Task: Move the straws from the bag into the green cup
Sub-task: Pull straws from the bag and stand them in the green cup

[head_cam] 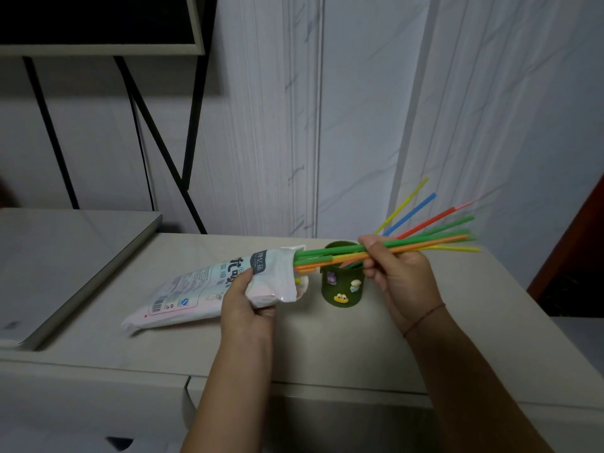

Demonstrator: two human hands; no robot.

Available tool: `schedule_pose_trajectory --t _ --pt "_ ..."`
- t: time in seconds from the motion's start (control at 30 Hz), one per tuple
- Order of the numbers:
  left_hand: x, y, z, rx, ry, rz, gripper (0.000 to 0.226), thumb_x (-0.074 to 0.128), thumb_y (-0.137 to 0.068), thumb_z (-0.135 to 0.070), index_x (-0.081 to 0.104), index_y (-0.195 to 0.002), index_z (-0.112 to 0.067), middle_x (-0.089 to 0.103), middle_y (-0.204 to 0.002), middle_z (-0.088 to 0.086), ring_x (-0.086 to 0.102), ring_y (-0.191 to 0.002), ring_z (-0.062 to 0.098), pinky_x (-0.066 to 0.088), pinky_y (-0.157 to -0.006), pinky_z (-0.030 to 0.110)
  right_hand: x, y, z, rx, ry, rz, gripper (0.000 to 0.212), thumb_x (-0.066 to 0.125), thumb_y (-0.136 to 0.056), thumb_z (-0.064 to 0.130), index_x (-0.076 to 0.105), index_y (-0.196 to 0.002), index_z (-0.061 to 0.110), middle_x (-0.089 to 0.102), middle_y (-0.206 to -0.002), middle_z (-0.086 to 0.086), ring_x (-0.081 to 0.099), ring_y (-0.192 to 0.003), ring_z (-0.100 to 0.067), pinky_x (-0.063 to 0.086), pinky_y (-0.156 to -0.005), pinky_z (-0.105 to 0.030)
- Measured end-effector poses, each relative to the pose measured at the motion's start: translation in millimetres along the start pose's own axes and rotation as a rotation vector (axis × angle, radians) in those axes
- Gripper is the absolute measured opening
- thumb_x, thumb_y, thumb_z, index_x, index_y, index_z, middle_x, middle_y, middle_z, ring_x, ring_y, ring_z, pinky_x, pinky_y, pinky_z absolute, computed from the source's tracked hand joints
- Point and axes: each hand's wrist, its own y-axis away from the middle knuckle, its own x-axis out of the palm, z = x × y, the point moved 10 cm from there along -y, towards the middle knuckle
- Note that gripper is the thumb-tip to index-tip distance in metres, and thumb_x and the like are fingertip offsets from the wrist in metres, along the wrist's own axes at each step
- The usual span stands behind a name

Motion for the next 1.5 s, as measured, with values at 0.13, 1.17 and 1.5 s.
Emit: schedule_pose_trajectory --t 0.13,1.17,1.5 --pt "-1 -3 -6 0.021 -0.012 0.004 0.049 0.058 -0.086 0.001 0.048 -0.132 -0.013 0.067 -0.102 0.005 0.066 -0.084 0.017 0.058 -0.059 0.038 -10 -3 10 0.009 -0.036 -0.015 0.011 0.058 -0.087 0.005 0.064 -0.081 -0.002 0.055 -0.044 0.002 0.051 -0.041 -0.005 0.045 -0.045 -0.015" --pt "-9 -1 -15 0.029 -0.087 -0.078 0.027 0.056 -0.089 -0.002 0.052 -0.111 -0.017 0.061 -0.084 -0.001 0.059 -0.071 0.012 0.049 -0.036 0.02 -68 -21 41 -0.154 0.282 -0.251 0.012 0.064 -0.085 0.01 0.064 -0.073 0.008 0.061 -0.043 0.004 0.056 -0.04 -0.004 0.049 -0.046 -0.012" --pt "-7 4 0 0.023 -0.077 -0.096 0.035 0.058 -0.085 0.001 0.053 -0.114 -0.019 0.062 -0.083 -0.002 0.059 -0.069 0.011 0.049 -0.036 0.018 -29 -44 -18 -0.04 0.562 -0.105 0.014 0.066 -0.084 0.015 0.069 -0.09 0.002 0.064 -0.064 -0.006 0.06 -0.059 -0.017 0.055 -0.07 -0.034"
